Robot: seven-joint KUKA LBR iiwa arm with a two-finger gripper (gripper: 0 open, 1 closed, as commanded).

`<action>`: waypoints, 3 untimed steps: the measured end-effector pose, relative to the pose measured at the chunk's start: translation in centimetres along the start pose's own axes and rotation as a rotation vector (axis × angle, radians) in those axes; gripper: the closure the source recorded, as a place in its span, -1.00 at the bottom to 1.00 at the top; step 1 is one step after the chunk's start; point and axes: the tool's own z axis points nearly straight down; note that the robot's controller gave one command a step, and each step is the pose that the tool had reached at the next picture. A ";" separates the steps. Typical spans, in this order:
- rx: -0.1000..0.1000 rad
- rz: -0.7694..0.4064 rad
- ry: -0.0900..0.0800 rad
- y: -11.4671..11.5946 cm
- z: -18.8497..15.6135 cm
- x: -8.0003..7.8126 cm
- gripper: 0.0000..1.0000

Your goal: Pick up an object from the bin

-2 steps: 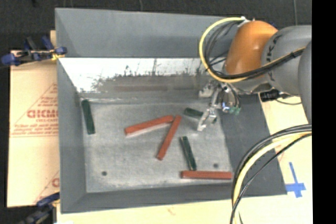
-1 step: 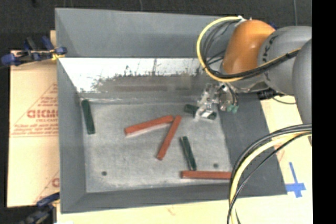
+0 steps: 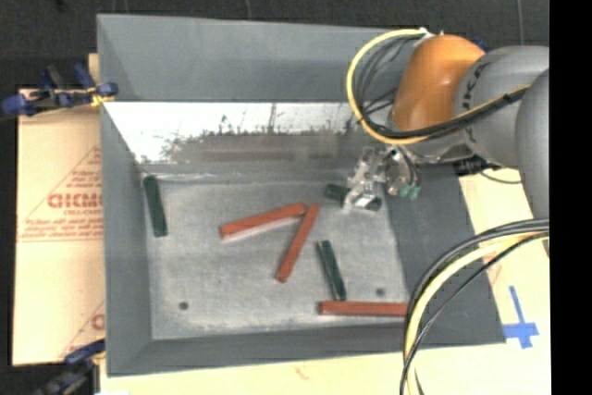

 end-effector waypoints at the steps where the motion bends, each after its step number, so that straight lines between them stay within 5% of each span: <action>1: 0.001 -0.001 0.000 0.0 -0.3 0.1 1.00; 3: 0.001 -0.001 -0.003 -0.1 -2.0 0.0 1.00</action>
Offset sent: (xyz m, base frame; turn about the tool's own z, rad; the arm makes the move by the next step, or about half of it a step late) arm 0.0000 0.0000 0.0268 0.0000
